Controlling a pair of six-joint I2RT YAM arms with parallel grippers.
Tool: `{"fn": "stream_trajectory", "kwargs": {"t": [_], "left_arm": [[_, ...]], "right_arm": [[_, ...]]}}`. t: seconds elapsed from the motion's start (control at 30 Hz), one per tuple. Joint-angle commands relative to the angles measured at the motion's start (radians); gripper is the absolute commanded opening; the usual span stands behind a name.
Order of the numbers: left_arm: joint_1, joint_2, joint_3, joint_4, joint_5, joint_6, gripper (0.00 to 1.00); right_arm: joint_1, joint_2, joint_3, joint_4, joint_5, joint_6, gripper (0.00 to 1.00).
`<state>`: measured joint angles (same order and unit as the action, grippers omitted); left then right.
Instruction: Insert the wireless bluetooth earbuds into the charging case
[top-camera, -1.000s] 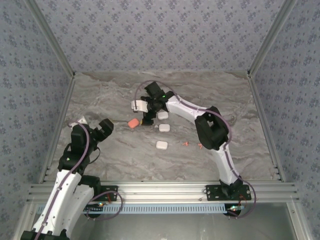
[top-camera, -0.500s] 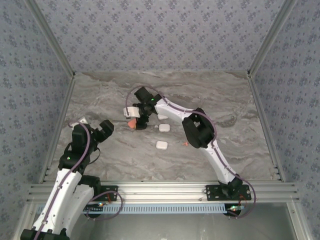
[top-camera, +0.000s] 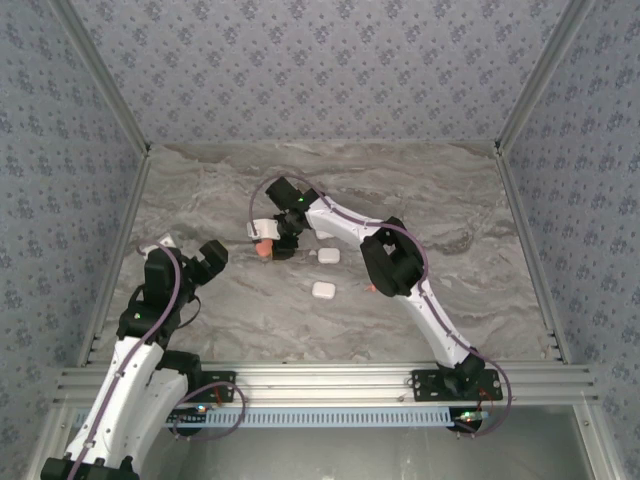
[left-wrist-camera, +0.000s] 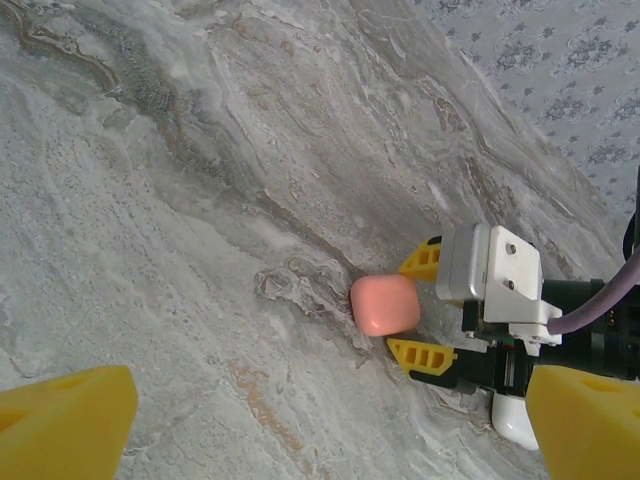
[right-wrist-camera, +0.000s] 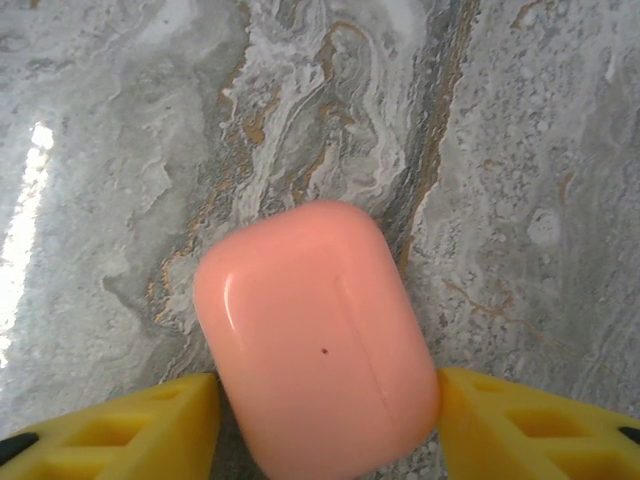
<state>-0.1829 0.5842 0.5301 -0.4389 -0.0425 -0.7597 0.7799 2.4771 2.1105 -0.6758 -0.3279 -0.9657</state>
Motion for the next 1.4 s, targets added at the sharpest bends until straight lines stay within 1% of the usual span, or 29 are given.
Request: {"fn": "stream_trajectory", "kwargs": {"t": [0.0,0.1,0.3,0.4,0.6,0.77,0.83,1.03,1.1,1.23,1.37], "left_arm": [[0.005,0.002,0.042,0.005,-0.007,0.023,0.99],[0.005,0.002,0.041,0.009,-0.005,0.023,0.99],[0.005,0.002,0.044,0.015,0.02,0.031,0.99],[0.004,0.009,0.041,0.047,0.075,0.051,0.98],[0.005,0.083,0.044,0.212,0.303,0.068,0.93],[-0.001,0.219,0.056,0.468,0.609,0.007,0.92],[-0.02,0.266,0.077,0.526,0.669,-0.007,0.92],[-0.132,0.372,0.156,0.639,0.751,0.002,0.93],[-0.165,0.41,0.183,0.648,0.768,0.005,0.93],[-0.227,0.484,0.244,0.615,0.772,0.038,0.93],[-0.278,0.54,0.284,0.639,0.784,0.05,0.88]], "right_arm": [[0.005,0.013,-0.01,-0.074,0.0,-0.006,0.54],[0.005,-0.013,-0.044,-0.042,-0.012,0.021,0.48],[-0.002,-0.105,-0.139,0.068,-0.025,0.094,0.44],[-0.02,-0.195,-0.228,0.155,-0.034,0.152,0.43],[-0.062,-0.445,-0.472,0.313,-0.024,0.252,0.43],[-0.082,-0.696,-0.712,0.453,0.008,0.312,0.42],[-0.084,-0.78,-0.783,0.487,0.017,0.33,0.42],[-0.082,-0.988,-0.941,0.551,0.036,0.384,0.43],[-0.074,-1.03,-0.968,0.552,0.047,0.39,0.43],[-0.063,-1.097,-0.998,0.552,0.058,0.405,0.43],[-0.049,-1.132,-1.013,0.552,0.073,0.409,0.43]]}}
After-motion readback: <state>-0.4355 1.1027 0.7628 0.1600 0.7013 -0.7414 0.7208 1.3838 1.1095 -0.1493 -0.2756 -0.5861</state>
